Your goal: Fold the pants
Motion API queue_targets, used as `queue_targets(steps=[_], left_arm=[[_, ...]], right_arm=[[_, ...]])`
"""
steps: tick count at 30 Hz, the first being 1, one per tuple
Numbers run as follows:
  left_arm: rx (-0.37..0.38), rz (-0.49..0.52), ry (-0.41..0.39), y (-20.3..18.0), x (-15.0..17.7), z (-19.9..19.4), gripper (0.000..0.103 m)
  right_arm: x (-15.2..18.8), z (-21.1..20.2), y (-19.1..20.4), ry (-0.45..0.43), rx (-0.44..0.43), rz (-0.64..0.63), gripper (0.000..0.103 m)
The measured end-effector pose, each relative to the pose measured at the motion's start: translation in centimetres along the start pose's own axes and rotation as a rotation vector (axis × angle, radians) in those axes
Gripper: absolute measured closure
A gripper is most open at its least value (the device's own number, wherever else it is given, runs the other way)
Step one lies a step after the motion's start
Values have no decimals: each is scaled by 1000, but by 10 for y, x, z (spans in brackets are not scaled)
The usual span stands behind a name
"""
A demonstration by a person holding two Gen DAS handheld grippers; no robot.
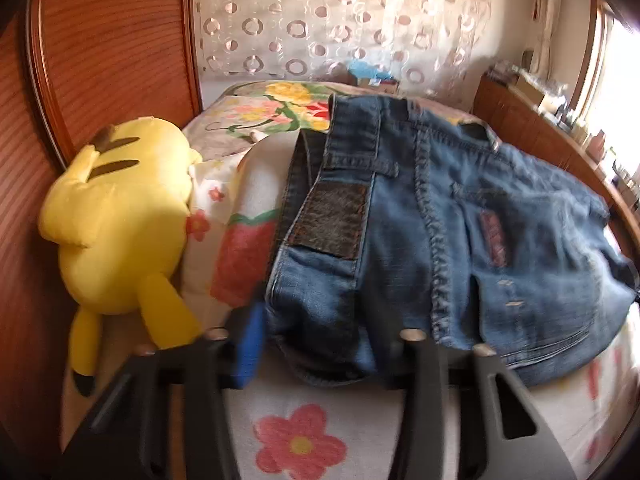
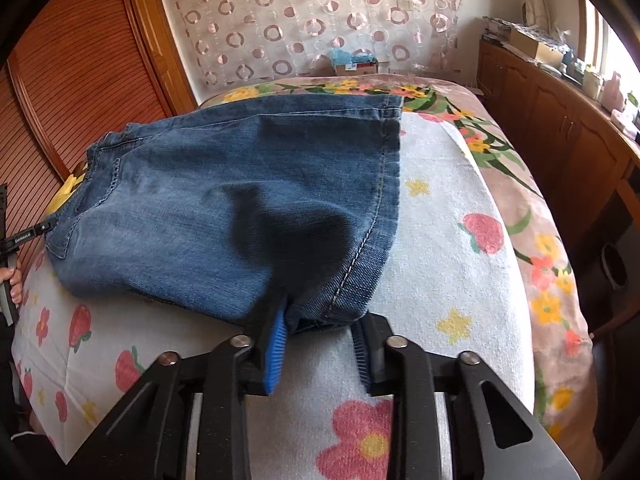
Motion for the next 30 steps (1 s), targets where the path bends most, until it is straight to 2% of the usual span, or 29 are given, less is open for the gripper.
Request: queue_targets(steps=[1,5,7,14,22,27,30], left_arm=[[6,-1,-4,-1,-1,-1,70],[1,22,-33,-9,0,-7,90],[-15,32,-53,-13,0,-13,93],[-25,53,-157,-24,-10,-57,95],[-8,93,-229,-38,-2,-106,96],[21,84,-258,-38,20,-133,96],[58,90,-241,-38,41,-140,96]], right_arm=[[-1,0,0,3,-7,-1,82],[-3,0,0,1,-19,-11,85],[-3,-3,1,-16,-13,-17,86],[-17,-32,0,-123,11,-24,88],[-23,-81,2,-239,63,-70,94],[0,-110,1,-286,76,-77,94],[23,-118,0,-284,79,-68,94]])
Point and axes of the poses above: each gripper's, at about its wrist camera, not at the fingertips, and z roughly the way its jaws point, y to its left, x to its underside, the point moved 1 cm from there along z, roughly the way its jaws point, and after that the axes turned 2 degrees about y, right-handed, at the moved point
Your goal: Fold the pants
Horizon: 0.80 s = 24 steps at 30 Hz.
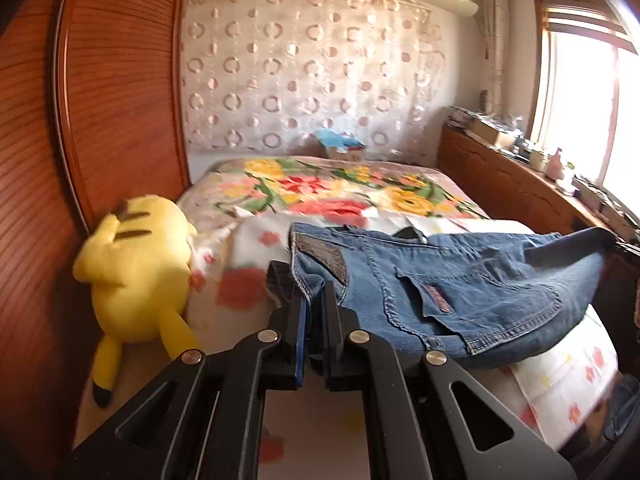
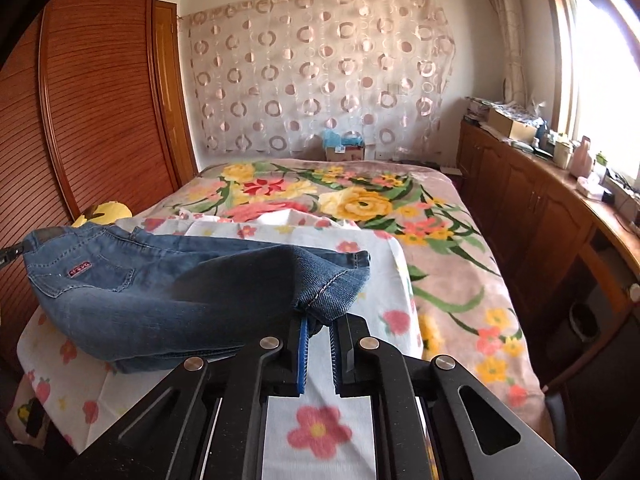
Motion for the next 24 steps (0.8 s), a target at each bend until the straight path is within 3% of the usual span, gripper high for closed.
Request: queue_targets(steps=[7,15,21,23,24], left_arm=[[2,6,55,-2,34,-5,96],[-27,25,113,-10,55,7,94],[-40,36,98,-16,54,-1,77],[-37,44,82,-18,51,-5,59],[-25,46,69,-19,50,-9,57]], right_arm=[[34,-17,0,37,-10,25,94],[40,-9,-13,97,-42,88,93],[37,-13,-13,102,-42,98,92],[40,-12,-12,100,-43,99,92],[40,-12,-11,99,-45,101,92]])
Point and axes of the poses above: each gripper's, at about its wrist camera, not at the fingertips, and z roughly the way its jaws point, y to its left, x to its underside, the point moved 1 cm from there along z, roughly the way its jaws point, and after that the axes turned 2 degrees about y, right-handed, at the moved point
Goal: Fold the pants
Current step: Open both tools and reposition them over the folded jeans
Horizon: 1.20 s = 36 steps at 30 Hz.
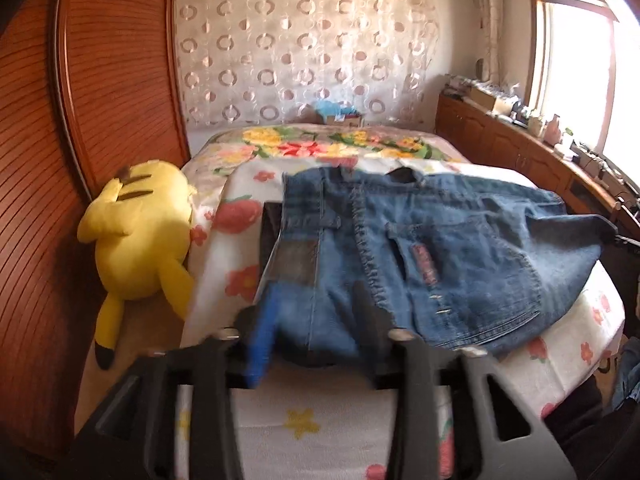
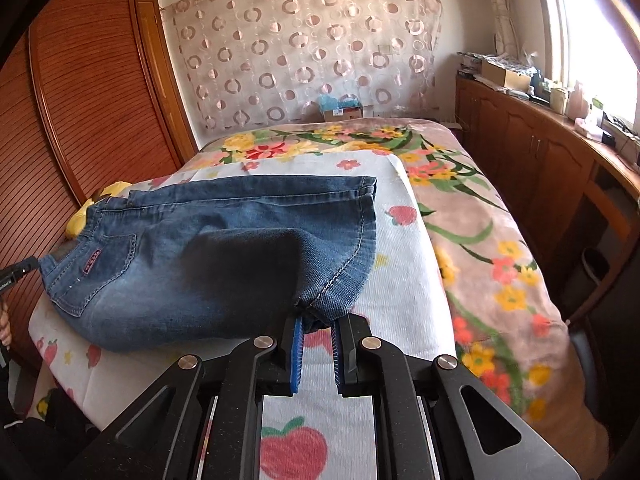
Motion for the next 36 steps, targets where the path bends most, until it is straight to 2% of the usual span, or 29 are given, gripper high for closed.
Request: queue_targets(steps=[1,3,4,9,21,26,36], left_arm=[[6,3,-6,-1,-1,-3,54],[23,10,-18,-7,-3,-6,35],[34,11,-24,-9,-4,-7,20],[55,34,-31,-30,-9,-4,20],[122,67,-8,-74,-8,9,20],[136,78,2,-86,-6,12,20],[141,86,28,-96,1,19,20]], right_arm=[[0,0,0,0,-3,2,92],[1,1,0,1,0,2,90],[0,1,0,3,6,1,88],[0,1,3,4,16,-1,87],[3,-5,3,-11,21,-8,76],[-1,-4,2,-23,17,3,64],[-4,4,5,-32,-3,19,65]])
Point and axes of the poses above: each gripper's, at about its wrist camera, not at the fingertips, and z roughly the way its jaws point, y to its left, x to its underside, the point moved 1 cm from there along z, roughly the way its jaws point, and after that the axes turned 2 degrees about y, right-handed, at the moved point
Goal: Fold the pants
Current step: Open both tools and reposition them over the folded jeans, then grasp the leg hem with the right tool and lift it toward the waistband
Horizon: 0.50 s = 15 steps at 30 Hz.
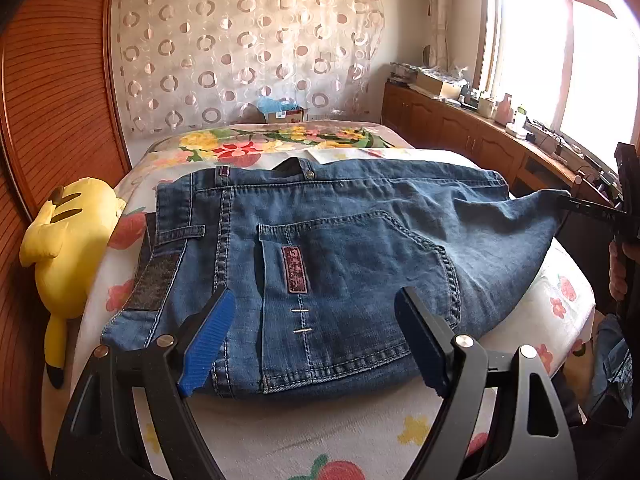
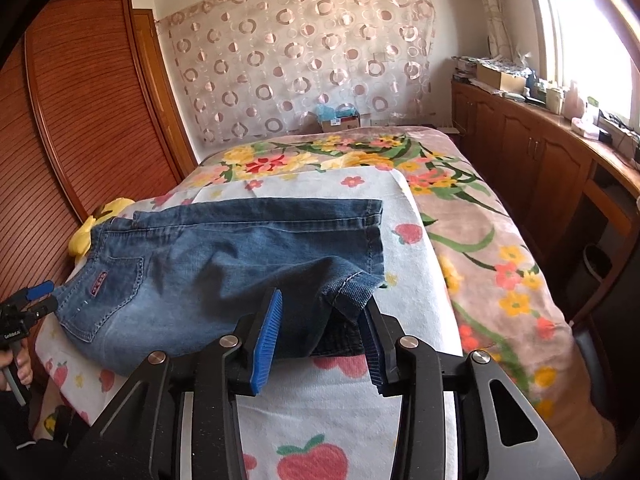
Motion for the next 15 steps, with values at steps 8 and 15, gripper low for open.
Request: queue_targets(steps=[8,15], left_arm=[[-5,-3,-6,2,1,-2,20],[-12,-20,-18,11,3,-8,20]], right_arm=[[-10,3,15,-21,-4,-57,94],[-34,3,55,-72,-58,-154,97]])
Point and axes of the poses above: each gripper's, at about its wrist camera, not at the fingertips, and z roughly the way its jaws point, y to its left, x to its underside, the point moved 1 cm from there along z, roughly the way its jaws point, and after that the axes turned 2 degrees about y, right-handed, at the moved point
